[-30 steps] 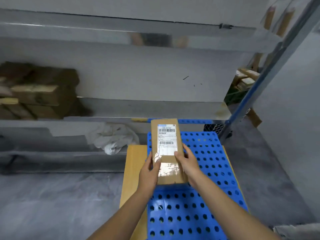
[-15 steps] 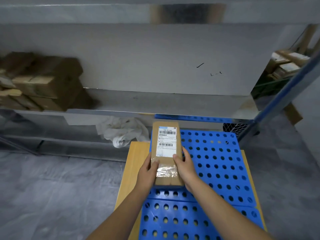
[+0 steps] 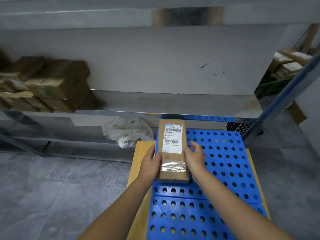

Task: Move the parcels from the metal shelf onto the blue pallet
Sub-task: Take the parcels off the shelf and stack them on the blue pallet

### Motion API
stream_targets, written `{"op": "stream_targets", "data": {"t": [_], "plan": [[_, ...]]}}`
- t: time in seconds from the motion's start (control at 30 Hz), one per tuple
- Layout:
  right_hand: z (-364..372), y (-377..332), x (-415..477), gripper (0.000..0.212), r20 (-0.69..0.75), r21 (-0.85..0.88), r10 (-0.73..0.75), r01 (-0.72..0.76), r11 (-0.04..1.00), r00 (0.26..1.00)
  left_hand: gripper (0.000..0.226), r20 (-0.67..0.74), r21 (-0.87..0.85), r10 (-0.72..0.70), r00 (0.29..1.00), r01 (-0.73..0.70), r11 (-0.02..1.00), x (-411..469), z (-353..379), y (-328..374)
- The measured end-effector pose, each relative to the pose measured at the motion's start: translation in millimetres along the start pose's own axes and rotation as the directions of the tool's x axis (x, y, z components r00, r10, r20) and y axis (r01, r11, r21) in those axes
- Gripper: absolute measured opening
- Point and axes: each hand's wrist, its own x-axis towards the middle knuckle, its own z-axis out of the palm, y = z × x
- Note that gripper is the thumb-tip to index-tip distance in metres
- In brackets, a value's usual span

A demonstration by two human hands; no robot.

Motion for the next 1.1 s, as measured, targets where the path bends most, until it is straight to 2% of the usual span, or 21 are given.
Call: {"op": "stream_targets", "data": {"t": [0.1, 0.23, 0.33, 0.43, 0.53, 0.63, 0.8, 0.9, 1.0, 1.1], "plan": [[4, -37, -18, 0.036, -0.031, -0.010, -0.125, 0.124, 0.992, 0.992, 0.051, -0.003, 0.043, 0.057, 0.998, -0.057, 0.997, -11, -22, 24], [35, -100, -64, 0.034, 0.133, -0.075, -0.263, 0.274, 0.959, 0.956, 0.050, -0.012, 0.216, 0.229, 0.973, -0.221, 0.951, -34, -78, 62], [70, -143, -109, 0.037, 0.270, -0.166, -0.379, 0.431, 0.887, 0.885, 0.049, 0.033, 0.386, 0.388, 0.921, -0.370, 0.845, -56, -139, 88], [113, -178, -157, 0.038, 0.347, -0.292, -0.512, 0.609, 0.737, 0.786, 0.049, 0.055, 0.543, 0.501, 0.864, -0.447, 0.711, -83, -225, 108], [168, -206, -208, 0.041, 0.436, -0.377, -0.595, 0.738, 0.560, 0.675, 0.051, 0.019, 0.709, 0.568, 0.823, -0.412, 0.572, -116, -331, 116], [232, -233, -257, 0.045, 0.496, -0.394, -0.609, 0.786, 0.476, 0.618, 0.053, -0.015, 0.811, 0.586, 0.810, -0.333, 0.482, -147, -422, 107], [338, -256, -346, 0.047, 0.574, -0.332, -0.643, 0.862, 0.382, 0.506, 0.055, -0.148, 0.860, 0.604, 0.783, -0.200, 0.470, -190, -539, 74], [384, -246, -387, 0.053, 0.642, -0.357, -0.615, 0.888, 0.289, 0.458, 0.057, -0.167, 0.892, 0.591, 0.789, -0.135, 0.432, -211, -589, 52], [413, -251, -407, 0.055, 0.667, -0.383, -0.601, 0.894, 0.231, 0.441, 0.057, -0.150, 0.921, 0.586, 0.796, -0.103, 0.376, -225, -631, 37], [439, -268, -418, 0.054, 0.663, -0.381, -0.605, 0.894, 0.236, 0.442, 0.057, -0.216, 0.912, 0.620, 0.754, -0.070, 0.403, -230, -667, 32]]}}
